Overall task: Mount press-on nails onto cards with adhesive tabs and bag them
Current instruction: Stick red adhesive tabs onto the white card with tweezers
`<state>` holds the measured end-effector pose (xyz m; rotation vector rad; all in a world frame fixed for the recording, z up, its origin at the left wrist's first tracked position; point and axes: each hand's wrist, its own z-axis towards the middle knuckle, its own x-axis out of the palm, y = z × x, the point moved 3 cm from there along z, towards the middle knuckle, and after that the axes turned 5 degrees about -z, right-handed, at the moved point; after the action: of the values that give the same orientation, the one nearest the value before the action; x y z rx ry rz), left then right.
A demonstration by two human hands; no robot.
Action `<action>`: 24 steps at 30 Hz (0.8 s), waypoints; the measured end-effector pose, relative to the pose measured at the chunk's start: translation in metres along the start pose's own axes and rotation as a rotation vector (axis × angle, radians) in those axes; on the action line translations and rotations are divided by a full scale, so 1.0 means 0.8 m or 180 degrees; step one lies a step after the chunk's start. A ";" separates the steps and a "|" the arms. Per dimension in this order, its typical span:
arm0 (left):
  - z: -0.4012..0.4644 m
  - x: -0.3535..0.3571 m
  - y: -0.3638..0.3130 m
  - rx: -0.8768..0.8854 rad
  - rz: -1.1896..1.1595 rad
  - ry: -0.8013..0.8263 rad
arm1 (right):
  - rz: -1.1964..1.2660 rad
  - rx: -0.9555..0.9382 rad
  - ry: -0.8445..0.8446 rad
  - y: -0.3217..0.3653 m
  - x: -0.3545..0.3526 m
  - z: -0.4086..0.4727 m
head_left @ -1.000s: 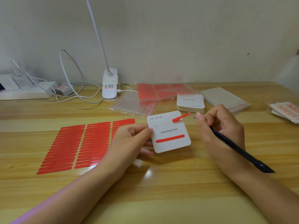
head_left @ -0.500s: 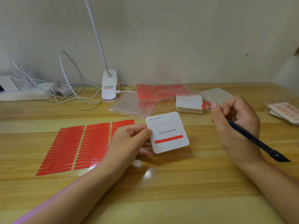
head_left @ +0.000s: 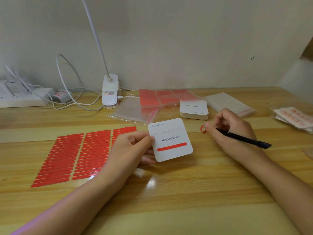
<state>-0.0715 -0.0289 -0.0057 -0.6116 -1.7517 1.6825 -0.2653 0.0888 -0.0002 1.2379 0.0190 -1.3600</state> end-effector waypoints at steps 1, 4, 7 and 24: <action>0.000 0.000 0.001 -0.0002 0.0003 -0.0012 | -0.0100 0.0036 0.0019 -0.002 0.000 0.002; 0.001 -0.001 0.002 -0.0005 0.0021 -0.0032 | -0.0322 0.0330 0.0136 -0.009 -0.005 0.007; 0.001 0.000 0.001 0.0018 0.0065 -0.0002 | -0.0360 0.0549 0.0149 -0.013 -0.018 0.015; -0.001 0.006 0.004 0.0274 0.0691 0.0436 | -0.0734 -0.0340 0.0154 0.022 -0.038 0.013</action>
<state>-0.0746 -0.0245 -0.0084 -0.8820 -1.5535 1.8047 -0.2681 0.0987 0.0350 1.2056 0.2722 -1.5064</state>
